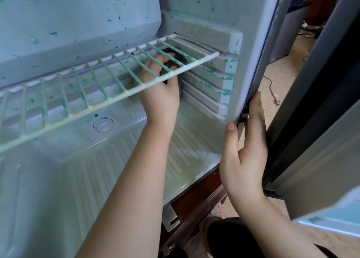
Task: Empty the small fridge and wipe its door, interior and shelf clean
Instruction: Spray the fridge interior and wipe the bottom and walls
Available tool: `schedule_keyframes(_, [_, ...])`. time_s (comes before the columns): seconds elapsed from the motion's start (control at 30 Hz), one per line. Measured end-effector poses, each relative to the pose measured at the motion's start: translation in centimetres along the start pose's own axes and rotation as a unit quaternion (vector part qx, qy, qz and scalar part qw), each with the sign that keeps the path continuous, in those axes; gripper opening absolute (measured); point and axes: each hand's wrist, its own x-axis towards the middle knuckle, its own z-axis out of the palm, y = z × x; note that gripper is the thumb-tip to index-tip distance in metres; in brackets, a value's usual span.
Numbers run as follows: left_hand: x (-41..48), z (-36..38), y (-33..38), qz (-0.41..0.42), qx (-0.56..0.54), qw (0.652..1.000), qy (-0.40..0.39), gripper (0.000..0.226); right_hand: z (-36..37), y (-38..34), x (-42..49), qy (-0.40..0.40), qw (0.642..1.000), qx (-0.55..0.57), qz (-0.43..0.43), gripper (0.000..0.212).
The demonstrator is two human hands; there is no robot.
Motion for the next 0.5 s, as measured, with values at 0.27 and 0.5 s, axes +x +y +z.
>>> schedule_keyframes(0.27, [-1.6,-0.7,-0.1,0.033,0.078,0.994,-0.062,0.025,0.0,-0.5,0.0,0.002,0.999,0.029,0.02,0.059])
schedule_keyframes(0.5, [-2.9,-2.3,2.9,0.081,0.063,0.987,-0.123,0.025,-0.1,-0.9,0.0,0.001,0.999,0.01,0.036,0.059])
